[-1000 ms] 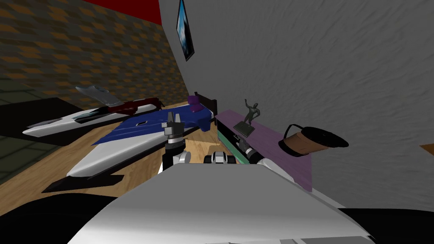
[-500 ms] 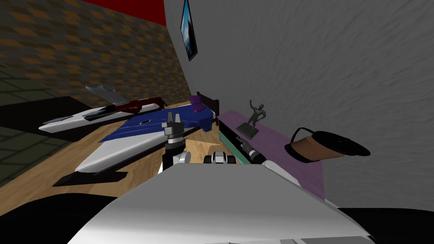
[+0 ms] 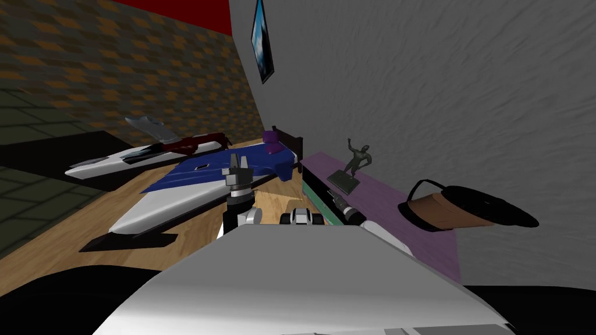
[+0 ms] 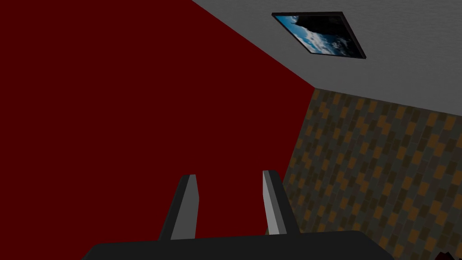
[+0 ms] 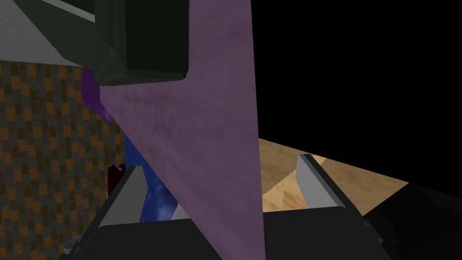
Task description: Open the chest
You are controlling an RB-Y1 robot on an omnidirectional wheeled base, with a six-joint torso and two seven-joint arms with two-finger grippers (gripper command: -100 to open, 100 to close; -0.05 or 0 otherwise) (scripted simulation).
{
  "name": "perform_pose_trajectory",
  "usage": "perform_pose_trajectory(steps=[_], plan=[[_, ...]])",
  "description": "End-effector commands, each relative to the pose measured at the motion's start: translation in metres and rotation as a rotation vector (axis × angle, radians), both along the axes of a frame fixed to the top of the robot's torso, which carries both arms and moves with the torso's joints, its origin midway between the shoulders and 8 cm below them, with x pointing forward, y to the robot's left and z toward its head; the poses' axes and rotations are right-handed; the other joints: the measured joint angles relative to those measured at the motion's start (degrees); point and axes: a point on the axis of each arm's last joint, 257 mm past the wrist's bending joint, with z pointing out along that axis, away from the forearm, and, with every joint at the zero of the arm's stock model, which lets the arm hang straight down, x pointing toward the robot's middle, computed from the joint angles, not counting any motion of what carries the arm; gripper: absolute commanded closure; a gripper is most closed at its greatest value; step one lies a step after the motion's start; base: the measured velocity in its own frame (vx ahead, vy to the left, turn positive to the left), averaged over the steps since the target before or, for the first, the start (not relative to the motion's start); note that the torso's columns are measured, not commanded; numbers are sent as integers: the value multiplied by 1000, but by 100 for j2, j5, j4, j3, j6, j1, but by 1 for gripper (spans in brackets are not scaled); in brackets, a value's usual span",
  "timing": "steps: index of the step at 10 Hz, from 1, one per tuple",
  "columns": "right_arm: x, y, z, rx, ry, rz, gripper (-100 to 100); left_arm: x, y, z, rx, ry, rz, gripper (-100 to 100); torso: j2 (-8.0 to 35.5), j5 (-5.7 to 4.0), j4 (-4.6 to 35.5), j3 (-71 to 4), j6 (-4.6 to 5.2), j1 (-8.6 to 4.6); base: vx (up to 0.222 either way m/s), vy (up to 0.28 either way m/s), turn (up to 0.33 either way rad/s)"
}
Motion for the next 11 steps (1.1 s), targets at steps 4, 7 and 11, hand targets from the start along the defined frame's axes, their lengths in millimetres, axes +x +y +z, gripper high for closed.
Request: perform_pose_trajectory(steps=[4,7,11], plan=[[-13,14,6,-1,-2,23,100,0,0,0,0,0,0,0,26,22,18,10,-6,47,-80,148,-50],[-19,21,2,0,3,30,100,0,0,0,0,0,0,0,22,14,18,5,6,5,-69,112,-30],[-20,-12,15,2,10,-36,-100,0,0,0,0,0,0,0,30,12,18,15,-2,1,-108,117,131]])
